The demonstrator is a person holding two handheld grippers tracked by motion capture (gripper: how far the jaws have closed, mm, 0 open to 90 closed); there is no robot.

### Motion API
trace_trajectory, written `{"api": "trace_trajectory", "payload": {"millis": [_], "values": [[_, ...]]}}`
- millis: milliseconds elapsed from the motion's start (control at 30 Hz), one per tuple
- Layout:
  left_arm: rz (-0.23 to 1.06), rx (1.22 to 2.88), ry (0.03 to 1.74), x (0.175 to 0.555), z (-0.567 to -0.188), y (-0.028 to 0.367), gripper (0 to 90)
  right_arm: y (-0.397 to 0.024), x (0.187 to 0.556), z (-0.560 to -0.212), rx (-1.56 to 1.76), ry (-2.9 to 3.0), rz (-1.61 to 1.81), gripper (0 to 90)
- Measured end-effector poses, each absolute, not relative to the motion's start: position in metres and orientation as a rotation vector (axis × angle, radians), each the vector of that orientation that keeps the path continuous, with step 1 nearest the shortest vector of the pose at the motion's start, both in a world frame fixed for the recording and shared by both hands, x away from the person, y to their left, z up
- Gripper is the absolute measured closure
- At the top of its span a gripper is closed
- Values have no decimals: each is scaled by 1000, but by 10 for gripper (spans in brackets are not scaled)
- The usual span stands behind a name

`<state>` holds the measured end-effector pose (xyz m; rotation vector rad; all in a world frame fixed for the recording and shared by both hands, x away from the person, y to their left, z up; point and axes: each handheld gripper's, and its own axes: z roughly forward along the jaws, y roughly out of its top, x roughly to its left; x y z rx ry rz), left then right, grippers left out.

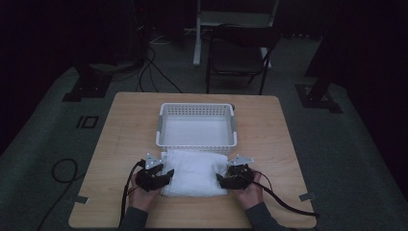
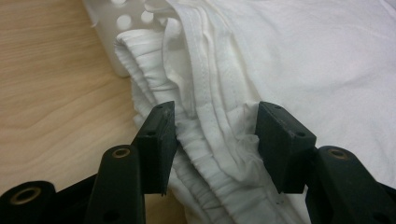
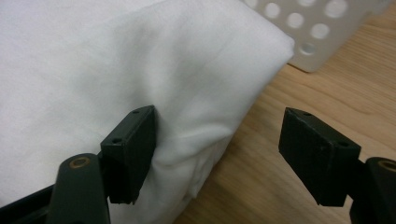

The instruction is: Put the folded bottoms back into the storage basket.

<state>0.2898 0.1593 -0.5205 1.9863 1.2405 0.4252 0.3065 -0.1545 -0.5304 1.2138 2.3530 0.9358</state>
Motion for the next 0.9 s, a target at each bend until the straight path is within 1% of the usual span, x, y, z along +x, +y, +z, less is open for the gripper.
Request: {"api": "trace_trajectory", "payload": {"millis": [133, 200, 300, 433, 500, 533, 600, 667, 700, 833, 867, 900], "values": [[441, 1993, 1222, 296, -521, 154, 483, -159, 309, -530, 1232, 2335, 933, 274], [450, 1996, 1216, 299, -521, 151, 484, -161, 310, -530, 1235, 2326, 941, 293], [464, 1996, 1214, 302, -519, 149, 482, -162, 311, -530, 1239, 2322, 937, 295], [453, 1957, 1219, 302, -512, 154, 453, -164, 310, -526, 1247, 2315, 957, 303], [468, 1942, 1226, 300, -509, 155, 413, -165, 309, -523, 1250, 2309, 980, 308], [478, 1929, 1239, 299, -507, 155, 377, -166, 309, -522, 1251, 2309, 988, 308], [464, 1897, 1237, 297, -503, 156, 334, -167, 309, -519, 1257, 2310, 1011, 313], [458, 1892, 1235, 296, -500, 155, 283, -167, 309, -516, 1249, 2313, 1044, 359], [450, 1892, 1227, 296, -499, 153, 277, -166, 309, -515, 1246, 2316, 1052, 368], [424, 1898, 1224, 297, -501, 145, 204, -161, 311, -511, 1248, 2320, 1096, 392], [426, 1908, 1224, 297, -503, 143, 193, -160, 311, -511, 1251, 2322, 1099, 386], [421, 1914, 1225, 297, -505, 141, 186, -158, 312, -512, 1255, 2321, 1098, 357]]}}
